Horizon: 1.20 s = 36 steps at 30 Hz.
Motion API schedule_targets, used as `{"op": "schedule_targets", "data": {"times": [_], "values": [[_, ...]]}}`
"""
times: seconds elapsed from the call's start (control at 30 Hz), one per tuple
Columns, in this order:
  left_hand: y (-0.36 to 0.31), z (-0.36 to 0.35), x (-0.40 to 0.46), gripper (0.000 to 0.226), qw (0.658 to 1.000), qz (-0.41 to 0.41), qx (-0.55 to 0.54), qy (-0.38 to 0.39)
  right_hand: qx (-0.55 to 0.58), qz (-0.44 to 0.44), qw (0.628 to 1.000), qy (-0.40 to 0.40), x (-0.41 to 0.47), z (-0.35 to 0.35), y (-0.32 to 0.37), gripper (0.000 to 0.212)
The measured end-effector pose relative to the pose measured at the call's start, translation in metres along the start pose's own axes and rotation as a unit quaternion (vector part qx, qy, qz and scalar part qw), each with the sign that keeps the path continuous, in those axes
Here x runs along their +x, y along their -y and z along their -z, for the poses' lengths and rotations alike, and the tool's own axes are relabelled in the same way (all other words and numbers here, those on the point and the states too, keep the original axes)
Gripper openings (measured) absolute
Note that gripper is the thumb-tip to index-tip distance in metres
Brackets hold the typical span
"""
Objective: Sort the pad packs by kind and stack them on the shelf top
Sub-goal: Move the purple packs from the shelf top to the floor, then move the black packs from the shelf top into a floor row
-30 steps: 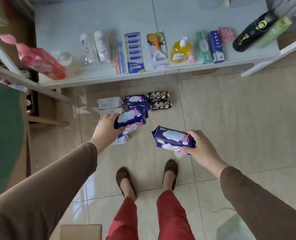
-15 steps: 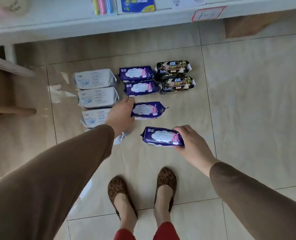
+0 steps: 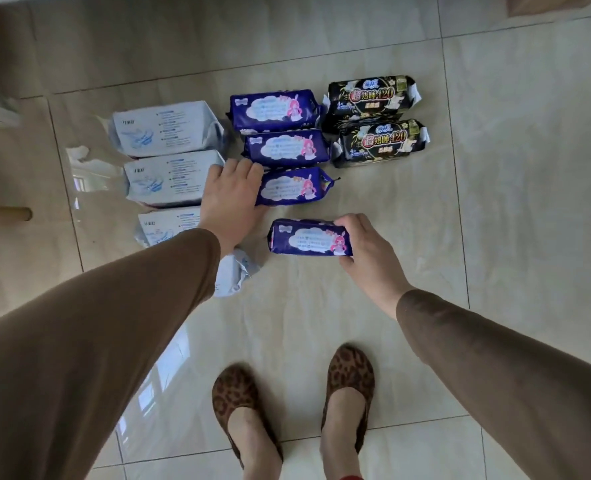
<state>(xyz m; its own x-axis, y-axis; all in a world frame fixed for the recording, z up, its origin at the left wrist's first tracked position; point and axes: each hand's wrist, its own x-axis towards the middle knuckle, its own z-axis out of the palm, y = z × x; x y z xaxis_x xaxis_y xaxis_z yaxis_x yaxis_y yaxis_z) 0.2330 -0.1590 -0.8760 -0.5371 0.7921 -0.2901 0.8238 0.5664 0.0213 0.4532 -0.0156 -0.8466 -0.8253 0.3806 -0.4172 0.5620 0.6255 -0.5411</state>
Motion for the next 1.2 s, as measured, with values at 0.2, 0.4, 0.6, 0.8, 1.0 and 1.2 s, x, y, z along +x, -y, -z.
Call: {"op": "schedule_targets", "data": {"times": [0.2,0.4,0.6,0.8,1.0,1.2], "values": [[0.018,0.011,-0.02,0.055,0.998,-0.003,-0.057,-0.026,-0.018,0.017,1.0,0.0,0.024,-0.016,0.018,0.047],[0.027,0.014,-0.051,0.041,0.996,0.027,-0.082,-0.019,-0.096,-0.014,0.995,-0.025,0.039,-0.027,0.029,0.049],[0.01,0.034,-0.08,0.043,0.991,0.052,-0.12,-0.001,-0.114,-0.037,0.993,-0.024,0.019,0.0,0.044,0.064],[-0.025,0.115,-0.123,0.044,0.987,0.074,-0.134,0.04,-0.042,-0.047,0.997,-0.047,-0.051,0.078,0.075,0.055],[-0.055,0.274,-0.156,0.051,0.987,0.069,-0.14,0.043,0.009,-0.068,0.993,-0.097,-0.13,0.221,0.145,0.045],[-0.087,0.461,-0.19,0.054,0.99,0.024,-0.136,0.018,0.052,-0.085,0.987,-0.129,-0.211,0.376,0.237,0.048]]}}
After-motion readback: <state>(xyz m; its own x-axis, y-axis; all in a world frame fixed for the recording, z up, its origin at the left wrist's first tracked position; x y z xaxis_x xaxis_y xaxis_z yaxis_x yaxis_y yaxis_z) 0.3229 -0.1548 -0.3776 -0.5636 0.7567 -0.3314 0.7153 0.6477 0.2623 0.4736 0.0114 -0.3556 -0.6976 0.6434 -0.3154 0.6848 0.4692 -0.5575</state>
